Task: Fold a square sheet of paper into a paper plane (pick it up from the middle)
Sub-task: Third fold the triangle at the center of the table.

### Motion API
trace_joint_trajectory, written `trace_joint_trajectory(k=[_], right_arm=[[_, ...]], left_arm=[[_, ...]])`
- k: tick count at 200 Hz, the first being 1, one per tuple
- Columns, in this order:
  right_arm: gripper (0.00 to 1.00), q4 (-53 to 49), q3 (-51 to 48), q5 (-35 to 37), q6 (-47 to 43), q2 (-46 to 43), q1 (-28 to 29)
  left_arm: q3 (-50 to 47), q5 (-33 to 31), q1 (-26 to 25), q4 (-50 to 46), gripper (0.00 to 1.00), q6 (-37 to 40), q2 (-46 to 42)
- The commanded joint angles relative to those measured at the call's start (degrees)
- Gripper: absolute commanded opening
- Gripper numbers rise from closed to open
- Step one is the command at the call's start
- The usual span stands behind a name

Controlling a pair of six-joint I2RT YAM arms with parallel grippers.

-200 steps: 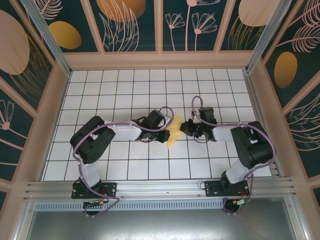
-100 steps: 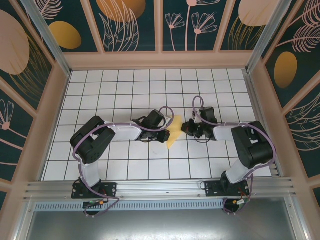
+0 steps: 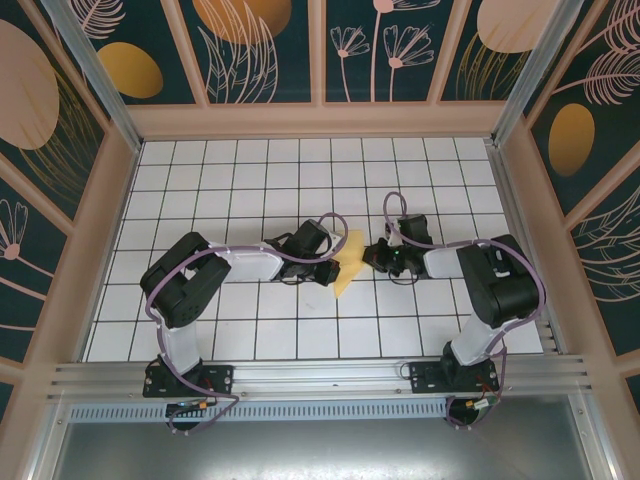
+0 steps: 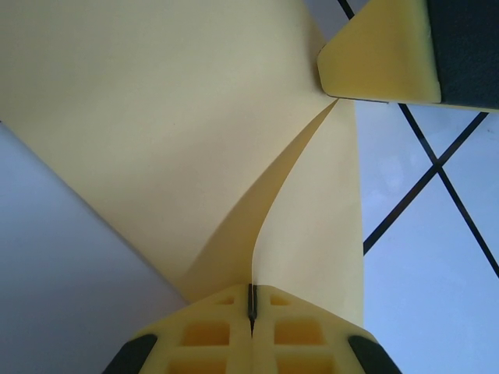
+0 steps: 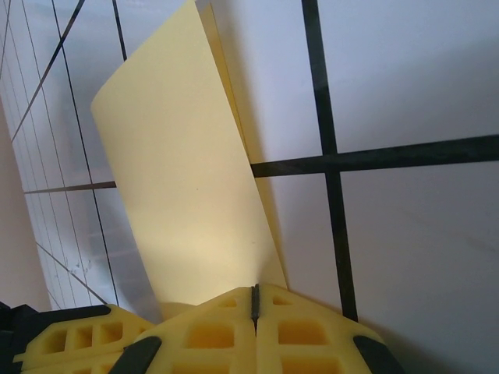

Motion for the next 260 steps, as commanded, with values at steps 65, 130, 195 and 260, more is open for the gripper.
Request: trace_joint_trajectory(k=[65,130,195,260], right_arm=[[0.00,4.9,-8.2,-1.9,7.7,-13.6,5.7],[0.00,13.3,-9.6,-2.4,12.1,-9.1,12.2],[0.00,11.8,-9.4,-1.2,10.5,-2.6,13.5],[0.00,9.2,-9.9,-1.4,9.8,-10.1,14.5]], left_arm=[[-0.8,-2.0,0.3,-4.0,0.06,1.1,2.6],[-0.9,-2.2,0.3,-4.3,0.06,1.1,2.7],[-0.9,-2.4,0.3,-4.3,0.06,1.0,2.6],[-0.8,-2.8,0.2,-4.5,0.06,1.2,2.8]])
